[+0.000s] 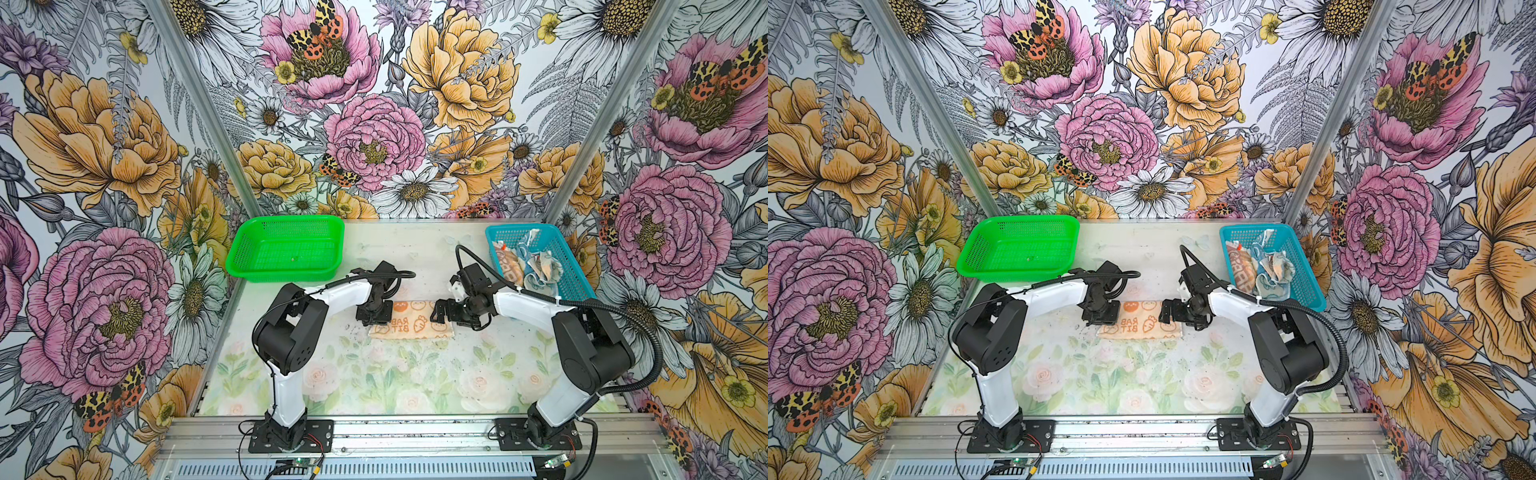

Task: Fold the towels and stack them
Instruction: 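Lower the left gripper onto the strip's end nearest it and grasp it, then lift the rabbit towel with the left gripper and carry it into the green basket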

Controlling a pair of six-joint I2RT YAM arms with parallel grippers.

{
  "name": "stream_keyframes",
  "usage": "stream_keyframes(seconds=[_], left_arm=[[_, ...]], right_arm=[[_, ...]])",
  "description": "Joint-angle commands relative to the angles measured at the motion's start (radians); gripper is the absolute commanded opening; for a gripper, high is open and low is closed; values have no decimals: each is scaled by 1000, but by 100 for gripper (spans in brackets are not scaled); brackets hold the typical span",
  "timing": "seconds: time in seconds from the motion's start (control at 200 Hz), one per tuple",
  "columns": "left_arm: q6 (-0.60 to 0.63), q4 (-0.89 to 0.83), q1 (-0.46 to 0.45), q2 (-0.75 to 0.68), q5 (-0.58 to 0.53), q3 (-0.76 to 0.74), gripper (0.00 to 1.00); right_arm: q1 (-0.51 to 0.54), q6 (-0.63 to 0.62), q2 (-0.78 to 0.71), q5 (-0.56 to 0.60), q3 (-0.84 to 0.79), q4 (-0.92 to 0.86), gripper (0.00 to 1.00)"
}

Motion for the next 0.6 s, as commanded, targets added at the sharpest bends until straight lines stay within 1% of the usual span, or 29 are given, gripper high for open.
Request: stream_keyframes(seconds=[0.0,0.06,0.145,0.2,0.42,0.48,0.5,0.595], left_arm=[[12,-29,-5,39,-32,9,15],[20,-37,-9,45,-44,18,11],[33,-52,-10,55,-52,33,8],[44,-68,-10,57,-67,48,0],[137,-214,-3,83,-204,185,0],[158,-246,9,86,-220,223,0],[163,-258,15,87,-252,236,0],[195,-292,38,81,-296,298,0]], right_arm=[[5,1,-9,-15,-17,32,99],[6,2,-6,-19,-16,37,99],[5,1,-9,-18,-12,39,99],[6,-3,-9,-22,-6,39,99],[5,-34,-33,-49,44,37,99],[6,-40,-40,-46,61,37,99],[5,-42,-41,-44,66,37,99],[6,-47,-43,-56,99,37,99]])
